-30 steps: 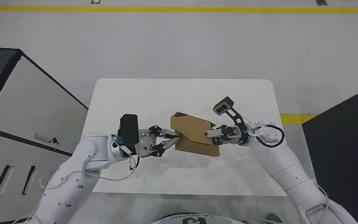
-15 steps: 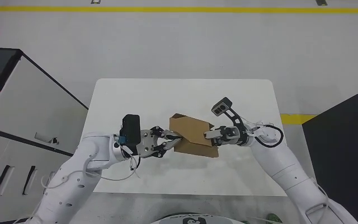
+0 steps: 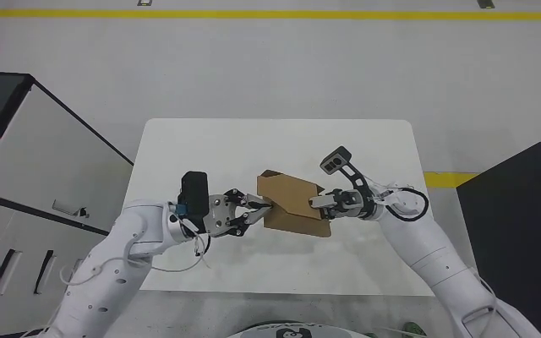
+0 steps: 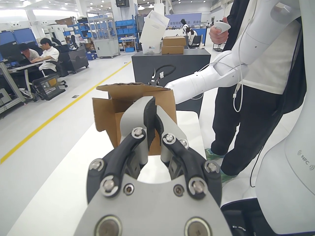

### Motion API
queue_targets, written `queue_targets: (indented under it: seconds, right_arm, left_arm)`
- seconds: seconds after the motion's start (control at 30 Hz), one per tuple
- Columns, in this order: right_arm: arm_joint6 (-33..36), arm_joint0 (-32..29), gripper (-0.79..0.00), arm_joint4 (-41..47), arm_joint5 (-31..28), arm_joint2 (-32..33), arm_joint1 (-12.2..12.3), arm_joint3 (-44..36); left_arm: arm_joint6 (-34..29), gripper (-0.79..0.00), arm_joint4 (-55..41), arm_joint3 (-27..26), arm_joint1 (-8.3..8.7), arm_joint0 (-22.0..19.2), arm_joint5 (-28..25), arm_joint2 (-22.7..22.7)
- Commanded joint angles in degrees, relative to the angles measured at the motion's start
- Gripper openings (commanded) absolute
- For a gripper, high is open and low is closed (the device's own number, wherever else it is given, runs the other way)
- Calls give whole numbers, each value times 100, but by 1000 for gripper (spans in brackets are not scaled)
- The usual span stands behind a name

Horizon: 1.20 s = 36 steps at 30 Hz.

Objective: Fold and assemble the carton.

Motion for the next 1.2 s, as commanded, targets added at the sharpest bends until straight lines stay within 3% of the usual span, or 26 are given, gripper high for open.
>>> queue_targets:
  seconds: [0.0,0.87,1.17]
  right_arm:
    - [0,5,-785,8,0,-12,-3,7]
    - [0,134,-785,67,0,-134,-37,109]
    - [0,165,-785,489,59,-264,-7,233]
  left_arm:
    - [-23,-785,3,6,-4,-13,-14,28]
    - [-14,-785,-69,154,-39,-135,-106,105]
    - [157,-785,-35,138,-37,-136,-75,-105]
